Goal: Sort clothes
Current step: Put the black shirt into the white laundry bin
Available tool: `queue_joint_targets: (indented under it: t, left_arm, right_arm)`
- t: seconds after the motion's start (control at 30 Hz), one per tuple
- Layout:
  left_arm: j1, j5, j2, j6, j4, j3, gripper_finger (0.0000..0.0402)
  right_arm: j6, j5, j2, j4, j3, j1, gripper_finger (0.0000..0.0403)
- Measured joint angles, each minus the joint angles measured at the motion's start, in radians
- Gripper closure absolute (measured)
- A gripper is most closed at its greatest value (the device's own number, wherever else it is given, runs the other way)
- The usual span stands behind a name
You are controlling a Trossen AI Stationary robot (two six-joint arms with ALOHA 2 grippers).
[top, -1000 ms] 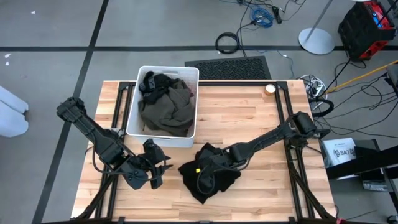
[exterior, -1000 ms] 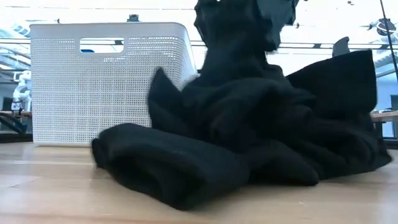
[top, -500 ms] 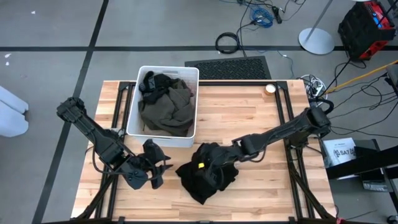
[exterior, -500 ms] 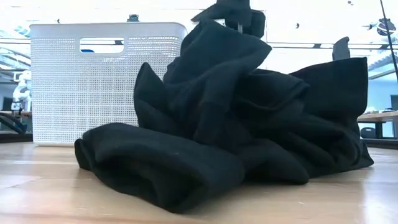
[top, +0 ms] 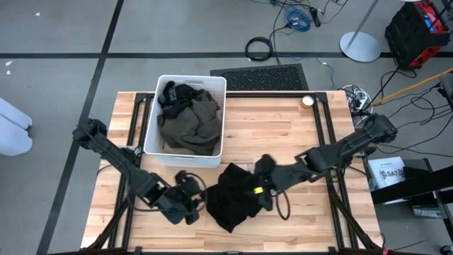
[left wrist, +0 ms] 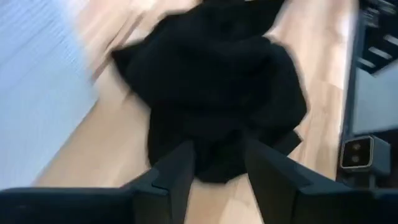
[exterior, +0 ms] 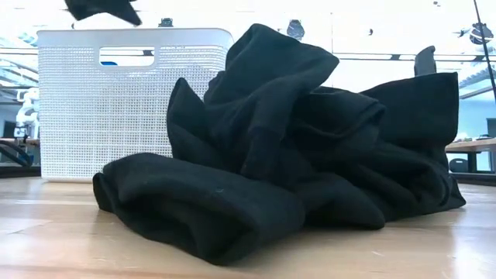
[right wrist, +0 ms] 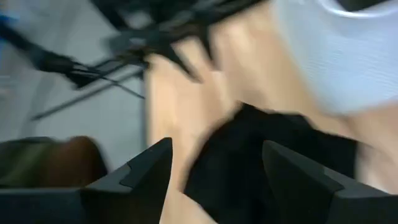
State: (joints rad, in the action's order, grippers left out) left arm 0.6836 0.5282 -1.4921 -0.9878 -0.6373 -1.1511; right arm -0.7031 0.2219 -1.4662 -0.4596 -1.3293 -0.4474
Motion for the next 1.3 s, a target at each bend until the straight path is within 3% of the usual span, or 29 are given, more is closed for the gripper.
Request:
queue_joint_targets:
  t: [0.13, 0.23, 0.33, 0.47, 0.63, 0.93, 1.07, 1.3]
  left_arm:
    - [-0.033, -0.006, -0.018, 0.376, 0.146, -0.03, 0.0251]
    - [-0.081, -0.022, -0.016, 0.516, 0.263, -0.074, 0.0251]
    - [-0.16, -0.116, -0.022, 0.569, 0.328, -0.11, 0.0251]
    - [-0.258, -0.237, -0.061, 0.457, 0.389, -0.115, 0.0251]
    - [-0.311, -0.312, -0.143, 0.393, 0.396, -0.115, 0.0251]
    - [-0.311, -0.36, -0.276, 0.391, 0.274, -0.114, 0.0251]
    - [-0.29, -0.414, -0.28, 0.341, 0.175, -0.114, 0.0251]
    - [-0.229, -0.417, -0.277, 0.284, 0.014, -0.114, 0.0251]
  right_arm:
    - [-0.062, 0.143, 0.044, -0.174, 0.0, -0.049, 0.0166]
    - [-0.116, 0.203, 0.048, -0.239, 0.001, -0.081, 0.0166]
    - [-0.123, 0.228, 0.046, -0.253, 0.001, -0.103, 0.0166]
    - [-0.124, 0.235, 0.043, -0.254, 0.002, -0.114, 0.0171]
    - [-0.123, 0.279, 0.043, -0.283, 0.002, -0.132, 0.0183]
    - [-0.123, 0.282, 0.043, -0.313, 0.002, -0.144, 0.019]
    - [-0.124, 0.291, 0.043, -0.322, 0.002, -0.144, 0.019]
    - [-0.123, 0.331, 0.043, -0.332, 0.002, -0.144, 0.019]
